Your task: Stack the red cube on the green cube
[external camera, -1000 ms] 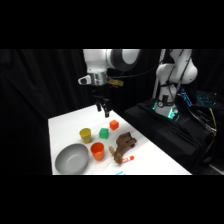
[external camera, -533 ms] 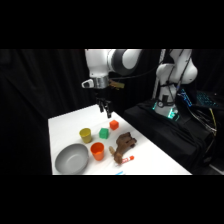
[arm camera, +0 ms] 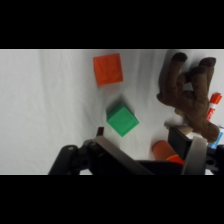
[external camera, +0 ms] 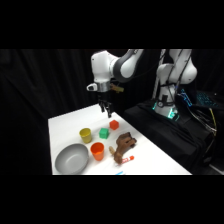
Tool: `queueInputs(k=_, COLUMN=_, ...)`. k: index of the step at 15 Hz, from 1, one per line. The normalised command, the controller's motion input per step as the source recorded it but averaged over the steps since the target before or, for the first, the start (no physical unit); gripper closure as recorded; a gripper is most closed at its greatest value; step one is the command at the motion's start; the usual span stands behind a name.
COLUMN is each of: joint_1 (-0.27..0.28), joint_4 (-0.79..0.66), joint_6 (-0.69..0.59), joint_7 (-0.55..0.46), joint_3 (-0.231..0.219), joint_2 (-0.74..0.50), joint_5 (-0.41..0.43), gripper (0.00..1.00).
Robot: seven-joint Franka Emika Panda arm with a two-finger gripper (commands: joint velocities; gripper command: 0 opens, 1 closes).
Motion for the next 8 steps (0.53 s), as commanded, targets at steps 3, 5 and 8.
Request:
queueInputs(k=3, joint_1=-0.1, joint_4=-0.17, joint_6=0.31, joint_7=-0.27, joint_3=-0.049, joint_2=0.01, joint_5=-0.105, gripper=0.0)
queueInputs(k=5, joint_1=-0.089, joint_4=-0.17, joint_6=0.37, joint_7=-0.19, joint_3=-0.041, joint_2=0.04, joint_5=-0.131, gripper=0.0)
queueInputs(k=8, joint_1=-0.079, joint_4=-0.2, joint_6=0.4, joint_7=-0.14, joint_3=-0.028, joint_2=0.04, joint_5=-0.14, gripper=0.0)
